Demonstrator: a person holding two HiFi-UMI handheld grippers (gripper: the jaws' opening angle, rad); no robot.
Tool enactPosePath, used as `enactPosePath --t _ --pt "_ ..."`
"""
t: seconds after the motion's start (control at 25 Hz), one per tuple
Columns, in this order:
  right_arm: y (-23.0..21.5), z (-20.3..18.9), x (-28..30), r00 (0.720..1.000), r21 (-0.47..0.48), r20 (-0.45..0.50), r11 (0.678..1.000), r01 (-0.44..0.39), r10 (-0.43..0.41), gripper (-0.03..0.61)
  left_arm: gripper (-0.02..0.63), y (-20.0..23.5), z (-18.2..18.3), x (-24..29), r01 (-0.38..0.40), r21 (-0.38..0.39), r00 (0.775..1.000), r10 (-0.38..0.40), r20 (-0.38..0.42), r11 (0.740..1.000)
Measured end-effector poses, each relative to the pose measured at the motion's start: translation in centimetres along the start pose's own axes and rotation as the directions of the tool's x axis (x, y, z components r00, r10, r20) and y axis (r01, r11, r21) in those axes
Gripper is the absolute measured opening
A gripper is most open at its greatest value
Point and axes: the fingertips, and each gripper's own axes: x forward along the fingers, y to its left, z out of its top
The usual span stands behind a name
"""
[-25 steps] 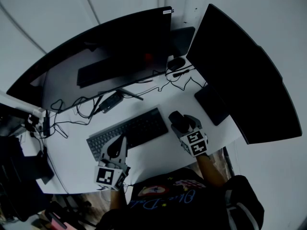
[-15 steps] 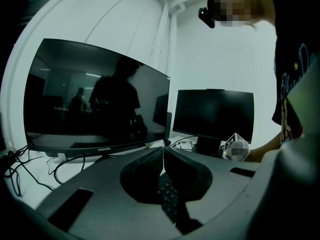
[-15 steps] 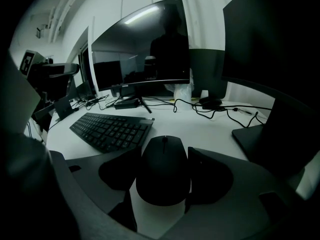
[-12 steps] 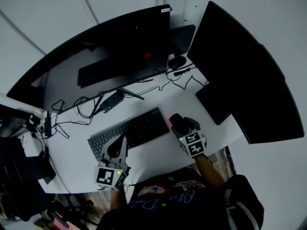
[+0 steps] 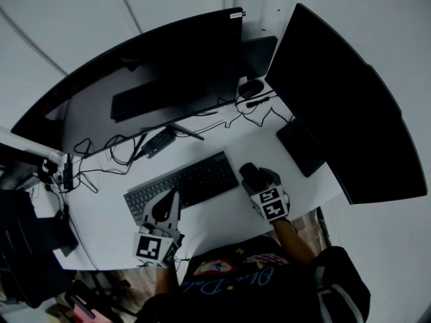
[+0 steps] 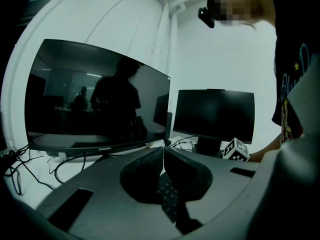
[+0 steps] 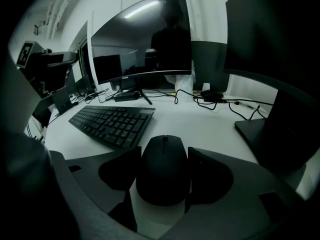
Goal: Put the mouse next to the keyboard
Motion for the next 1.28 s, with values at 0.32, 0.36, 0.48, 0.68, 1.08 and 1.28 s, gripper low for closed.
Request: enactPosePath --t 0.32,0.36,0.48,0.68,1.08,1.28 --pt "0.2 -0.7 0.0 1.000 -0.024 -0.017 1.000 0.003 -0.003 0.272 0.004 0.2 0.0 -0.5 -0.013 -0.007 1.000 0.013 0.003 1.000" --pt "0.3 -0.7 0.1 1.000 -0.024 -0.018 1.000 0.003 -0.003 0.272 0.003 0.2 0.0 -0.5 -0.014 -0.007 1.000 0.014 0.003 1.000" --pt "0.3 -0.7 0.1 1.000 -0.018 -0.014 1.000 0.002 -0.002 0.272 0.004 0.1 0.0 -0.6 -0.012 -0.002 1.000 0.012 0.007 1.000" --pt "0.3 -0.1 -0.3 1.000 -0.011 0.014 1.000 -0.004 0.004 0.272 0.004 -0.1 0.0 -0.7 -0.010 -0.008 1.000 0.010 0.015 1.000" --pt "1.1 5.1 -3.2 0.982 -0.009 0.188 1.000 -0.029 0.030 0.272 0.005 0.1 0.1 -1.3 -0.022 -0.016 0.999 0.023 0.042 1.000" --pt "2.5 8.0 -4.6 0.967 -0.038 0.240 0.996 -0.077 0.084 0.195 0.003 0.5 0.1 -2.0 -0.047 -0.027 0.997 0.048 0.057 0.999"
